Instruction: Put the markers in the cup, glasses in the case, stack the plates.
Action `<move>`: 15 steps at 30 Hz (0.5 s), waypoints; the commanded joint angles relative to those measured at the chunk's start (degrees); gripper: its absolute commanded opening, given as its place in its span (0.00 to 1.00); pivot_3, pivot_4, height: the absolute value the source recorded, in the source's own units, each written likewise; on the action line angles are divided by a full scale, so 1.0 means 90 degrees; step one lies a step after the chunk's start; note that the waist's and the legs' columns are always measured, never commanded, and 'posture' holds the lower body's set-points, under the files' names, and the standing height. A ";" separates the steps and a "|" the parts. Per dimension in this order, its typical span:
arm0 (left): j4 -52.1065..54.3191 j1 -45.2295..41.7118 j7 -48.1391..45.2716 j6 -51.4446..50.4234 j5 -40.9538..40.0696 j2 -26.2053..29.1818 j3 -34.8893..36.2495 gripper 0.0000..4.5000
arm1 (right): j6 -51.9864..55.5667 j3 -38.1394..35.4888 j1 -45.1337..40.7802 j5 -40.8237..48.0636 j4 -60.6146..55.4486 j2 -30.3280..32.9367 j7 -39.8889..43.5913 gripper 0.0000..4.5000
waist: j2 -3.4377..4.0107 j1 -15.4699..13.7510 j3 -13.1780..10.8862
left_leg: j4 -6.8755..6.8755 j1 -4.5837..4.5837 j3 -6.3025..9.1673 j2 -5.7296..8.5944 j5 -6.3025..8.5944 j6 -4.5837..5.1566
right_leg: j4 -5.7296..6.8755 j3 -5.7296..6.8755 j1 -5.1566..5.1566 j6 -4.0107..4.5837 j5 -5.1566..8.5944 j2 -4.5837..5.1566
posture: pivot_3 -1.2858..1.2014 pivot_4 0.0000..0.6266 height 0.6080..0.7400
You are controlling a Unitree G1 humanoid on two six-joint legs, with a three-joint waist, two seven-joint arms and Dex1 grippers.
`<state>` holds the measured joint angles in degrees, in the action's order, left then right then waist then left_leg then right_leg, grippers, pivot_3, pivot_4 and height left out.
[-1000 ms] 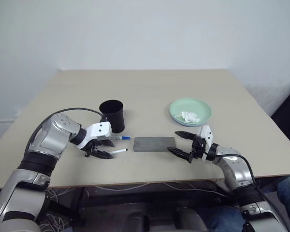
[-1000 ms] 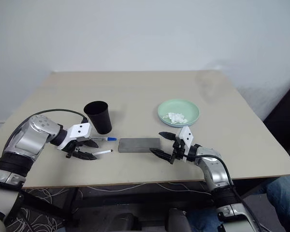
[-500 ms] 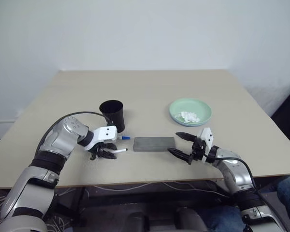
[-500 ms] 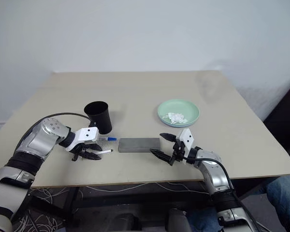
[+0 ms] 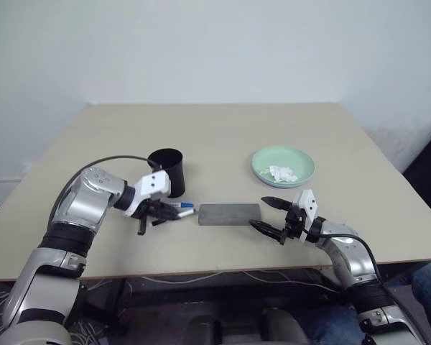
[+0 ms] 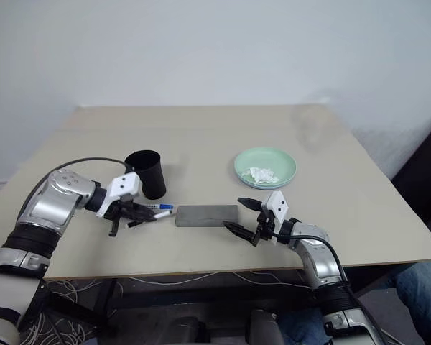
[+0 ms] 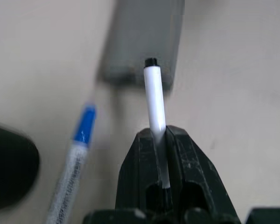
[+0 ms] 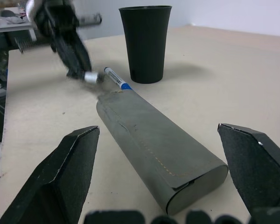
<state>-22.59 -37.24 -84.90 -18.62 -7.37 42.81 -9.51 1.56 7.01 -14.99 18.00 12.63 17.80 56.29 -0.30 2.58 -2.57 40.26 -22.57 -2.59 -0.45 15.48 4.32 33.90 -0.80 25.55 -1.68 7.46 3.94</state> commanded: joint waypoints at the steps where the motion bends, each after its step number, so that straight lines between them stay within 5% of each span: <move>1: 0.0688 -0.0428 0.0165 -0.1005 -0.1124 -0.0070 0.0932 0.00 | -0.0006 -0.0110 -0.0100 0.0074 -0.0334 0.0074 0.0016 0.98 | -0.0002 0.0003 0.0000 | 0.0000 0.0001 0.0001 0.0000 0.0000 0.0000 | 0.0001 0.0000 -0.0001 0.0000 0.0000 -0.0001 | 0.52 0.00 0.86; 7: 0.0791 -0.0760 0.1613 -0.1712 -0.1916 -0.0504 0.2066 0.00 | 0.0015 -0.0111 -0.0118 0.0047 -0.0336 0.0082 0.0003 0.98 | -0.0001 0.0002 0.0000 | 0.0000 0.0012 0.0003 0.0000 -0.0001 -0.0001 | 0.0004 0.0000 -0.0010 -0.0001 -0.0001 -0.0004 | 0.52 0.00 0.86; 15: -0.0115 -0.1042 0.4127 0.0306 -0.1368 -0.1241 0.2850 0.00 | 0.0031 -0.0091 -0.0186 0.0051 -0.0310 0.0104 0.0035 0.98 | -0.0003 0.0000 0.0001 | -0.0001 0.0022 0.0004 0.0002 -0.0004 -0.0008 | 0.0005 0.0000 -0.0018 -0.0013 -0.0010 -0.0004 | 0.52 0.00 0.86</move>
<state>-23.47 -44.84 -51.07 -20.51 -20.53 31.96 14.75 2.07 6.99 -15.16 17.98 11.66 18.50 56.42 -0.33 2.58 -2.56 40.26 -22.40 -2.56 -0.43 15.44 4.24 33.94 -0.80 25.41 -1.79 7.37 3.89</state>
